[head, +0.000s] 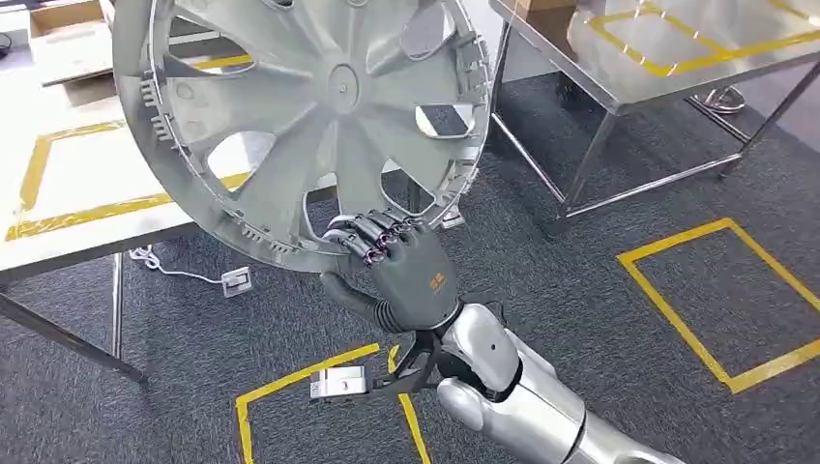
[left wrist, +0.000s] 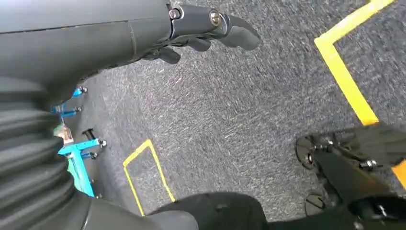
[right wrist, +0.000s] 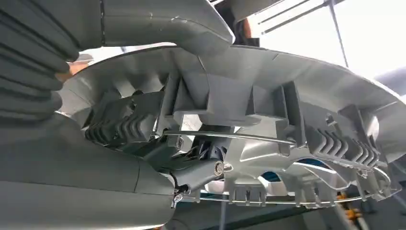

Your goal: Take the parts from the cabinet and place them on the table.

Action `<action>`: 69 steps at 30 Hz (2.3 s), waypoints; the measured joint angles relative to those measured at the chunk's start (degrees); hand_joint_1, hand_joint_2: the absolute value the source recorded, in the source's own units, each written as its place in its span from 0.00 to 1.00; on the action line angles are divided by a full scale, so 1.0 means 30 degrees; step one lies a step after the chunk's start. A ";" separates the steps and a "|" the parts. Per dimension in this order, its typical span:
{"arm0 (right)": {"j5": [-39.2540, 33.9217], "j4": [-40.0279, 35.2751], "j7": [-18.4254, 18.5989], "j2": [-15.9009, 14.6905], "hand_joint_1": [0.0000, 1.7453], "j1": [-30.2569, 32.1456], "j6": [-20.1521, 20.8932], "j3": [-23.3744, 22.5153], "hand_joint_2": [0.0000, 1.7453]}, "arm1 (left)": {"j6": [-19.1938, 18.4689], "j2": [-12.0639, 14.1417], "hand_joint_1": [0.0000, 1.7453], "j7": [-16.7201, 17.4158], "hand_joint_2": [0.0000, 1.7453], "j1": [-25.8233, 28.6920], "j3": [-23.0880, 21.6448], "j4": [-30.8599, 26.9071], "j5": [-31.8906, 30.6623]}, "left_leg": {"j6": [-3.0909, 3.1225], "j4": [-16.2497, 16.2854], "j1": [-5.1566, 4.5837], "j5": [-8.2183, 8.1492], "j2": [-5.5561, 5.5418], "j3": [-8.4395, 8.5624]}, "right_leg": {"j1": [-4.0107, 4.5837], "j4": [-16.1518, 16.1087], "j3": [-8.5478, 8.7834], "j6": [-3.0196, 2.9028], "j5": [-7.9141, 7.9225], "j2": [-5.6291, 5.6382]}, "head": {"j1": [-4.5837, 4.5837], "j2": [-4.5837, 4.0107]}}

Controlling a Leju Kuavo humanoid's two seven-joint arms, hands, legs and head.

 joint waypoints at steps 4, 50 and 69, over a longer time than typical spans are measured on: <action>0.0000 0.0000 0.0022 0.0029 1.00 -0.0148 -0.0022 0.0000 1.00 | 0.0058 -0.0015 0.00 -0.0007 1.00 -0.0010 0.0007 -0.0007 0.0022 | 0.0427 -0.0076 0.0202 0.0241 -0.0864 -0.0108 | -0.0260 0.2759 -0.1053 0.0468 -0.1893 0.2268 | 0.0081 0.0000; -0.0168 0.0269 0.0015 0.0262 1.00 -0.0512 0.0102 -0.0015 1.00 | 0.0350 -0.0087 0.00 0.0139 1.00 -0.0145 0.0051 -0.0015 0.0007 | -0.0702 0.2414 0.0303 -0.1091 -0.1068 -0.1324 | -0.0402 -0.0175 -0.0130 -0.0454 0.0140 0.2506 | 0.0015 0.0000; -0.0284 0.0925 -0.0087 0.0437 1.00 -0.0800 -0.0073 0.0036 1.00 | 0.0525 0.0109 0.00 -0.0007 1.00 0.0162 0.0357 -0.0022 0.0182 | 0.0542 -0.0399 0.0143 -0.0875 -0.1260 0.1277 | -0.0316 0.5403 -0.3472 0.0600 -0.2522 0.2552 | 0.0160 0.0000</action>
